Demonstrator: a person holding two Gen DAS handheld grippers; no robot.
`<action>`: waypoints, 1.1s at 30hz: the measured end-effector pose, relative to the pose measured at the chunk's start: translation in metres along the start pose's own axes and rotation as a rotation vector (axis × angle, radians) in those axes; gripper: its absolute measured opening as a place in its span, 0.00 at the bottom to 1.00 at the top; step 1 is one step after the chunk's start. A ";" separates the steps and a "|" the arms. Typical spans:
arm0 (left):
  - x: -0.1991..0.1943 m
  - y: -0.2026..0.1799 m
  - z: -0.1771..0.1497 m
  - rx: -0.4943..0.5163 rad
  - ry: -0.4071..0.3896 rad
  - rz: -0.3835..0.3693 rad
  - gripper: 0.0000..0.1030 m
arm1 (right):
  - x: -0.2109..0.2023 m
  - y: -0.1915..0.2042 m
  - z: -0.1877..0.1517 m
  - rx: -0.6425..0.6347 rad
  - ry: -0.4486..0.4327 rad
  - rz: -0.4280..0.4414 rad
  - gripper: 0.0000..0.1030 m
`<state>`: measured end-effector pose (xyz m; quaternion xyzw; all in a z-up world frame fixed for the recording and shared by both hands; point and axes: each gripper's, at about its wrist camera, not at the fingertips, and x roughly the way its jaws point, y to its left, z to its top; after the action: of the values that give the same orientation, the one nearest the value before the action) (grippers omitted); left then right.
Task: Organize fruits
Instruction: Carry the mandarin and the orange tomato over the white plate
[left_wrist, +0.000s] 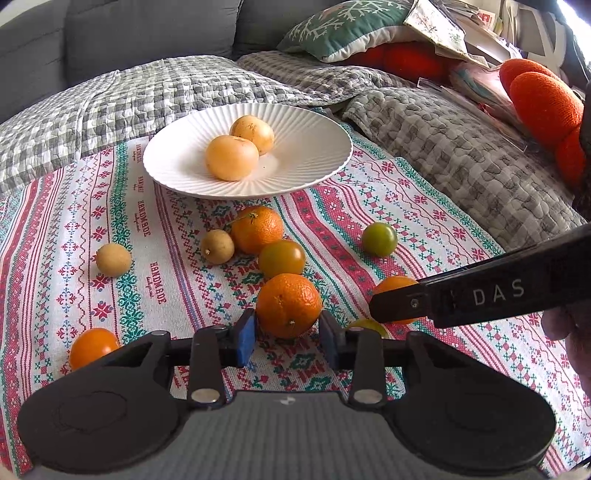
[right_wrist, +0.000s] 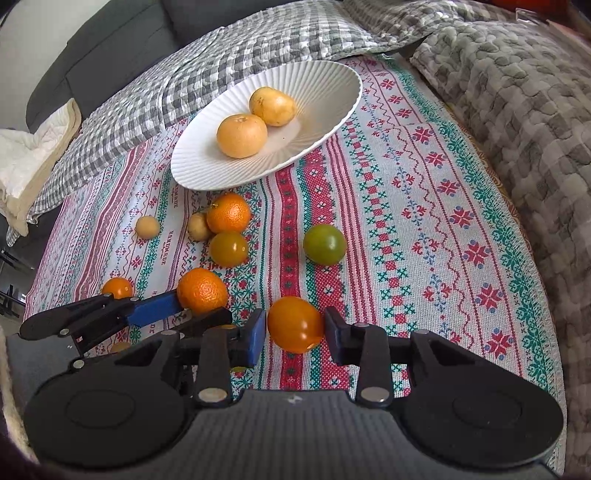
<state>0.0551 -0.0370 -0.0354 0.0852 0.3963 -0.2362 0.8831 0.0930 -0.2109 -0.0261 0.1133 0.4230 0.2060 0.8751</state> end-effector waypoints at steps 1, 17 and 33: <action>0.000 0.000 0.000 0.002 -0.002 0.002 0.23 | 0.000 0.001 0.000 -0.005 -0.001 -0.001 0.28; -0.019 0.013 0.019 -0.083 -0.047 0.014 0.05 | -0.030 -0.008 0.024 0.096 -0.154 0.049 0.28; 0.020 -0.007 0.014 -0.040 -0.035 0.090 0.23 | -0.011 -0.003 0.037 0.078 -0.141 0.025 0.28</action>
<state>0.0721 -0.0544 -0.0405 0.0812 0.3812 -0.1898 0.9011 0.1167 -0.2196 0.0037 0.1668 0.3666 0.1916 0.8950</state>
